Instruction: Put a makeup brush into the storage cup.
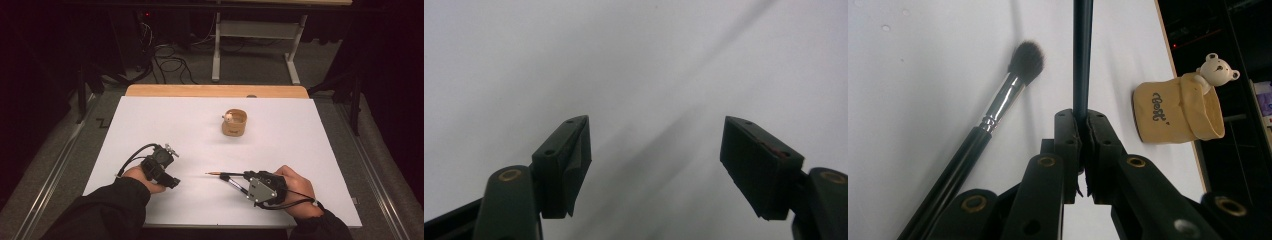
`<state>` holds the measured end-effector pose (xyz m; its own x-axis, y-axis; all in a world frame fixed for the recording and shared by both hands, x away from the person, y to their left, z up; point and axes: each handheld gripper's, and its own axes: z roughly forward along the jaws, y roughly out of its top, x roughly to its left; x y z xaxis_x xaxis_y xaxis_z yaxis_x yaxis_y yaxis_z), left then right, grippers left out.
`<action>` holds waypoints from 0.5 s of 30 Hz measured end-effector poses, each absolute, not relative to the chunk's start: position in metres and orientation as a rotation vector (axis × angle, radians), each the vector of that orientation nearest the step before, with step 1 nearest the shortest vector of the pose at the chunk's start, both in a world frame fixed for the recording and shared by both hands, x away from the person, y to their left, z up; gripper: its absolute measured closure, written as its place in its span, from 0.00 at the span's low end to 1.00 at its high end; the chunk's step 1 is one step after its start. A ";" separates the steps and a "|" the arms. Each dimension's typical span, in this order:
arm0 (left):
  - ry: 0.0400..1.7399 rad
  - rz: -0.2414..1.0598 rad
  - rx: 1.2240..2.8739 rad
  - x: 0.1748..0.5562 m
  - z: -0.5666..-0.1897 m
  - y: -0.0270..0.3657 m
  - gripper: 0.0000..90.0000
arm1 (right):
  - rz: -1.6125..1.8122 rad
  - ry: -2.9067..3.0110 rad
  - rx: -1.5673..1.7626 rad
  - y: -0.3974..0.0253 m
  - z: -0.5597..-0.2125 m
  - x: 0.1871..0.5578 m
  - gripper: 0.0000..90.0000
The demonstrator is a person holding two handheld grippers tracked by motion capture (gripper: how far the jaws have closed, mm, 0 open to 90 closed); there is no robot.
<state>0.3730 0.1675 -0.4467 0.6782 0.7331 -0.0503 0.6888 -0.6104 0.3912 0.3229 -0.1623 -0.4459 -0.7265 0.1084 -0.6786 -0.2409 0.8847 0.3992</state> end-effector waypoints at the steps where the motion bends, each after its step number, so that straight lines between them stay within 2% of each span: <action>1: 1.121 0.173 2.492 0.373 -0.447 0.169 0.32 | 0.607 2.308 -0.093 -0.163 -0.446 0.323 0.97; 11: 1.125 0.268 2.188 0.369 -0.454 0.179 0.31 | 0.615 2.306 -0.069 -0.164 -0.445 0.324 0.97; 15: 1.117 0.266 2.139 0.367 -0.457 0.181 0.30 | 0.616 2.309 -0.056 -0.165 -0.445 0.324 0.97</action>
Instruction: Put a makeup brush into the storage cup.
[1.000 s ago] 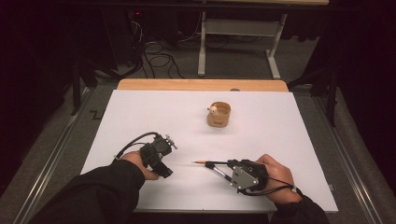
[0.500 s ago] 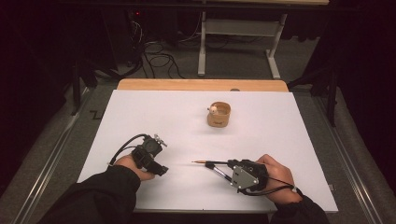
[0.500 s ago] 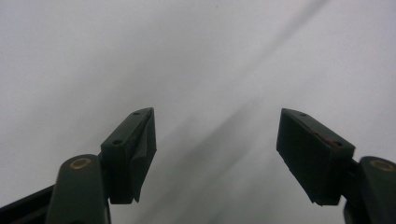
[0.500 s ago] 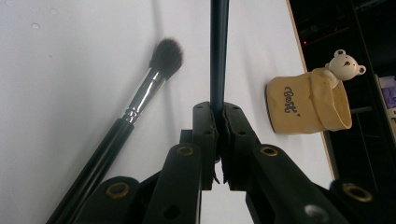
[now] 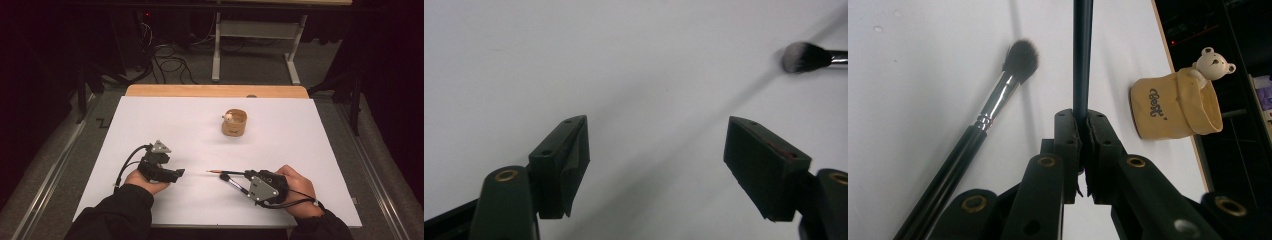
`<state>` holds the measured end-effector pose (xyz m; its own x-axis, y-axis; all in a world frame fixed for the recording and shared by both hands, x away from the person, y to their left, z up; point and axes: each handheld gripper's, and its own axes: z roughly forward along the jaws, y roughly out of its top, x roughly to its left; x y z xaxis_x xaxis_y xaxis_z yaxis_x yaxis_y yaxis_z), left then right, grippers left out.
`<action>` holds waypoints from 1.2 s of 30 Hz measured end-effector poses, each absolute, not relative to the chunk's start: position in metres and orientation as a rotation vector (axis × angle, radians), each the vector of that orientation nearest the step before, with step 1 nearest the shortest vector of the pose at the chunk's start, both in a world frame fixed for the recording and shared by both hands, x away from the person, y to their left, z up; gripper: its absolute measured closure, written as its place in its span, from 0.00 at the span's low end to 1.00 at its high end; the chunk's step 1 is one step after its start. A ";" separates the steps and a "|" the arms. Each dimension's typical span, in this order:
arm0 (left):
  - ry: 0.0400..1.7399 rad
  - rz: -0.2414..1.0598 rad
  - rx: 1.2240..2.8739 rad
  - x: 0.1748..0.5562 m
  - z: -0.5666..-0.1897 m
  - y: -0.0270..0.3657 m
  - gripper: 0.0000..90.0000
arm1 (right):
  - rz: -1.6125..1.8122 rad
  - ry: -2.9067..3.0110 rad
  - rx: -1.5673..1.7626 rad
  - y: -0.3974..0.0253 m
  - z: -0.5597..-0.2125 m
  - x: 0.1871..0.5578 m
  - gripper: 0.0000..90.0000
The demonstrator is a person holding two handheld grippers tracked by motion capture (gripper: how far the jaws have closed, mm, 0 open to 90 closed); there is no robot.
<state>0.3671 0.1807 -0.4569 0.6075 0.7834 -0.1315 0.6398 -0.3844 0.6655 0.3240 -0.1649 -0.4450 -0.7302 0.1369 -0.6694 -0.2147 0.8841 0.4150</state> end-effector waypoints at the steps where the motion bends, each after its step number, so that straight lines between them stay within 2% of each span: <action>1: 1.105 0.283 2.127 0.366 -0.458 0.181 0.29 | 0.619 2.310 -0.055 -0.165 -0.445 0.324 0.97; 7: 1.076 0.340 2.072 0.361 -0.463 0.181 0.30 | 0.623 2.303 -0.050 -0.165 -0.445 0.325 0.97; 10: 1.080 0.314 2.007 0.358 -0.465 0.184 0.30 | 0.622 2.304 -0.042 -0.166 -0.445 0.325 0.97; 23: 1.065 0.392 1.892 0.349 -0.473 0.192 0.28 | 0.662 2.309 0.037 -0.170 -0.447 0.330 0.97; 36: 1.021 0.399 1.773 0.343 -0.476 0.197 0.19 | 0.763 2.313 0.217 -0.176 -0.450 0.338 0.97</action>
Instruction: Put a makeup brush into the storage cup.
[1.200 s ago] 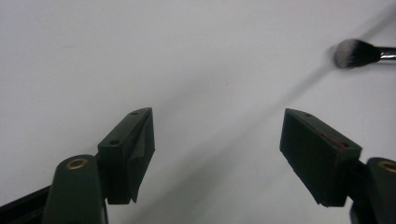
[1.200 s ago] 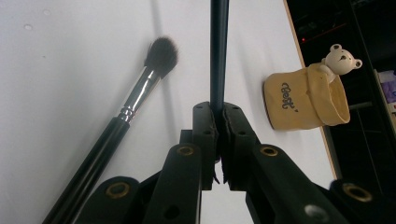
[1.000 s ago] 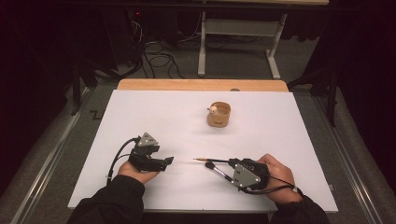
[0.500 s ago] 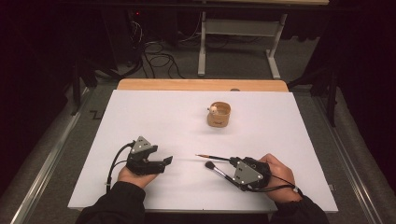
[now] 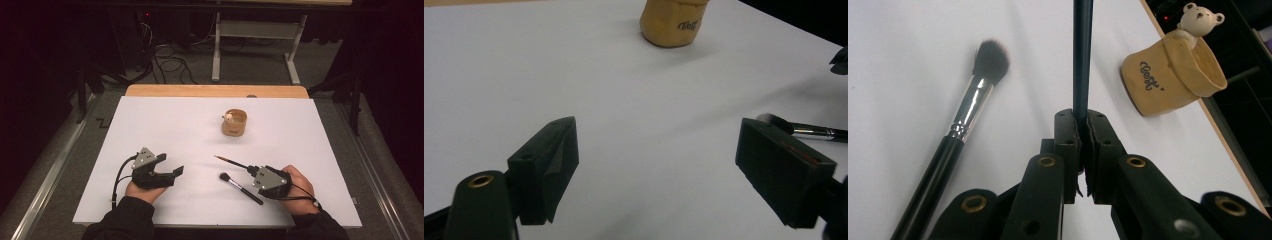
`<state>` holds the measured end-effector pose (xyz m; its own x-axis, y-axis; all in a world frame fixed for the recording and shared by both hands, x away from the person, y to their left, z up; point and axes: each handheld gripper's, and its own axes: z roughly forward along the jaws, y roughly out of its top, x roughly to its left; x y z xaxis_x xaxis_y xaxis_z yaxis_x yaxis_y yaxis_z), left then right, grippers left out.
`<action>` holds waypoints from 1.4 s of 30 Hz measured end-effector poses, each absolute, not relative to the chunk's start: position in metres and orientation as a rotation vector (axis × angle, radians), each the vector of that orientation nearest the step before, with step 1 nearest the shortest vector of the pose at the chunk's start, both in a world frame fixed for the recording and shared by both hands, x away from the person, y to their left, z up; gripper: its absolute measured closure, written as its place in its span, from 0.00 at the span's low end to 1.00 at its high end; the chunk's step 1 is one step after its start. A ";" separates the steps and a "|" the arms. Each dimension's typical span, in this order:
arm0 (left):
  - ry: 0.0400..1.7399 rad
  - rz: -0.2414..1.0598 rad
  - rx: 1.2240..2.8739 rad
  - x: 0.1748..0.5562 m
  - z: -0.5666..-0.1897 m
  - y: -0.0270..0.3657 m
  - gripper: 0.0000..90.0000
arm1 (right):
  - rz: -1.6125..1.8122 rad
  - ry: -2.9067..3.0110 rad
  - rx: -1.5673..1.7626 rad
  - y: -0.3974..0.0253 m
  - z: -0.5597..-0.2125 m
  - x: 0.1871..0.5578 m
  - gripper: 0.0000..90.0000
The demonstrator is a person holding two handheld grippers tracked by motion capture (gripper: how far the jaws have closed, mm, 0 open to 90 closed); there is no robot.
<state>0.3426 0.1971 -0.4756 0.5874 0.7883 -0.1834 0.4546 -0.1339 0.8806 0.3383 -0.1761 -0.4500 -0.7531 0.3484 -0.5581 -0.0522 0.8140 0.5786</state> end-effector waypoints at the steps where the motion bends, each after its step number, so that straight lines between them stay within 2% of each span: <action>1: 1.018 0.406 1.770 0.342 -0.475 0.197 0.19 | 0.777 2.309 0.232 -0.177 -0.450 0.339 0.97; 14: 1.016 0.429 1.739 0.340 -0.474 0.197 0.16 | 0.999 2.240 0.459 -0.192 -0.447 0.345 0.97; 30: 0.960 0.473 1.688 0.337 -0.470 0.193 0.00 | 1.206 2.147 0.614 -0.203 -0.441 0.343 0.97; 42: 0.881 0.454 1.708 0.338 -0.451 0.174 0.00 | 1.289 2.115 0.671 -0.198 -0.433 0.348 0.97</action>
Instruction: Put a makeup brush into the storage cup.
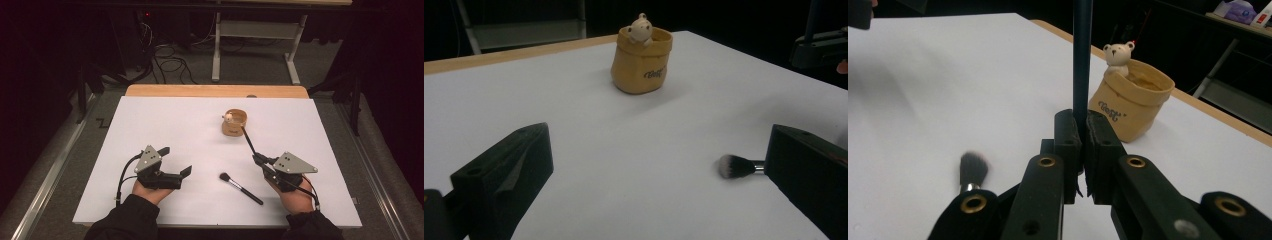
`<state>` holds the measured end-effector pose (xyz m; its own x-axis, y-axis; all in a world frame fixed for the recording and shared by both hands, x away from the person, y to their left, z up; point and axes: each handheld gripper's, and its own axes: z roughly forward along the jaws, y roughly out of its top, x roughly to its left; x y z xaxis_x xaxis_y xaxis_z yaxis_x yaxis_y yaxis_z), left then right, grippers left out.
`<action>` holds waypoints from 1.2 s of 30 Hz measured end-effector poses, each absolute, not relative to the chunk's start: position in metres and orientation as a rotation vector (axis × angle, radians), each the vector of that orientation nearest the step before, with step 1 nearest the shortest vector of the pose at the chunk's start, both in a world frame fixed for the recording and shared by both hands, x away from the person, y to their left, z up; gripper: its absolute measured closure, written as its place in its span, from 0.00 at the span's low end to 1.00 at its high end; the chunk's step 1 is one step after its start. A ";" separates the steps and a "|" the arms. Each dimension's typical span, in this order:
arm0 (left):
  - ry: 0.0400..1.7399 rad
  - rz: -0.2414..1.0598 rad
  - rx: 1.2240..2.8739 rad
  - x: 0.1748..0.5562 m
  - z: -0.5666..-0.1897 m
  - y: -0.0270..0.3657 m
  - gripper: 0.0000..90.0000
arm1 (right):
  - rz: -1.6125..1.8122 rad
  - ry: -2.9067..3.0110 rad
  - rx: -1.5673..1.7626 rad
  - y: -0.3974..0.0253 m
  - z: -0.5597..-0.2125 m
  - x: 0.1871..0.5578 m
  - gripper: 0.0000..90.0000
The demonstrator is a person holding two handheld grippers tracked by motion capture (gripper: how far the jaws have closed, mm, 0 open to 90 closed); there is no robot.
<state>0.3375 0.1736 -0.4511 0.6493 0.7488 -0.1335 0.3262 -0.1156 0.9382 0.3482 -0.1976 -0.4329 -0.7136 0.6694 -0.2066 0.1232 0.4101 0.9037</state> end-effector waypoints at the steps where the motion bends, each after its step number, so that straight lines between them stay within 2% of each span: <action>1: 0.876 0.446 1.708 0.339 -0.448 0.171 0.00 | 1.289 2.112 0.667 -0.195 -0.431 0.349 0.97; 11: 0.798 0.442 1.692 0.349 -0.423 0.142 0.00 | 1.346 2.066 0.643 -0.177 -0.414 0.355 0.97; 21: 0.739 0.404 1.670 0.353 -0.424 0.109 0.00 | 1.378 2.081 0.653 -0.175 -0.429 0.354 0.97; 36: 0.724 0.326 1.639 0.343 -0.418 0.107 0.02 | 1.420 2.108 0.668 -0.167 -0.442 0.348 0.97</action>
<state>0.3431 0.1066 -0.4180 0.7627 0.6200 -0.1840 0.2728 -0.0504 0.9608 0.3478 -0.1670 -0.4420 -0.7499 0.6471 -0.1371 0.1159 0.3325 0.9359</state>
